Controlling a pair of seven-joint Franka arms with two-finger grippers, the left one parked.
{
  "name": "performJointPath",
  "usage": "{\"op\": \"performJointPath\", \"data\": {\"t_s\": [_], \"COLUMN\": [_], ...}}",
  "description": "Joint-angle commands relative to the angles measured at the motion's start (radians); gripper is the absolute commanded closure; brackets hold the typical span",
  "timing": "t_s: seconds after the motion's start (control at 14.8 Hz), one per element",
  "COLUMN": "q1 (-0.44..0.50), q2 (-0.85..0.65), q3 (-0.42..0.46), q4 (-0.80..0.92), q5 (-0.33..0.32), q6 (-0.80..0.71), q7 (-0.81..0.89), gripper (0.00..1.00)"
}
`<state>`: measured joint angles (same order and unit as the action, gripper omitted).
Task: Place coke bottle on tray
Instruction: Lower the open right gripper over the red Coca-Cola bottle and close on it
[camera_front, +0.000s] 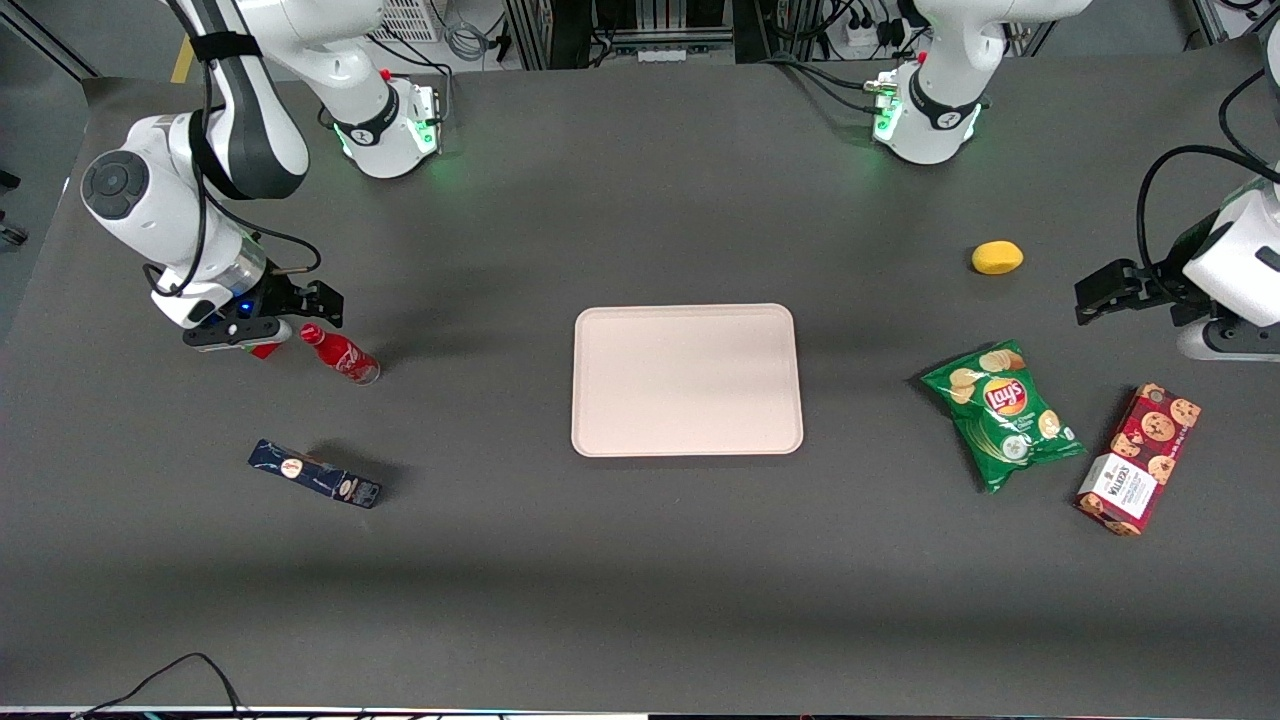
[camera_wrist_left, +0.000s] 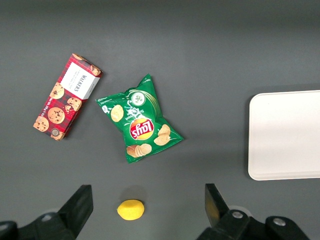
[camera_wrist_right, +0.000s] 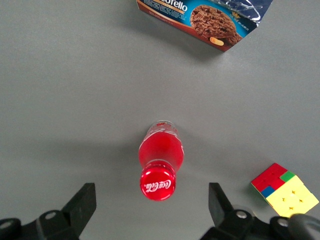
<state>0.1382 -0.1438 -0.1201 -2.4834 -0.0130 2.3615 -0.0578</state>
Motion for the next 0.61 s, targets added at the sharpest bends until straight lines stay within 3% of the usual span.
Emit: {"op": "performJointPath", "data": {"t_s": [0.0,0.41,0.54], "q1": [-0.002,-0.002,-0.002], "q2": [-0.002,0.026,0.030], "q3": [-0.003,-0.001,-0.003], "q4": [-0.022,-0.020,-0.020], "q5": [-0.008,-0.028,-0.030], "q6": [0.041,0.067,0.070], "q7": [-0.027,-0.027,-0.036], "gripper": [0.00,0.00,0.07]}}
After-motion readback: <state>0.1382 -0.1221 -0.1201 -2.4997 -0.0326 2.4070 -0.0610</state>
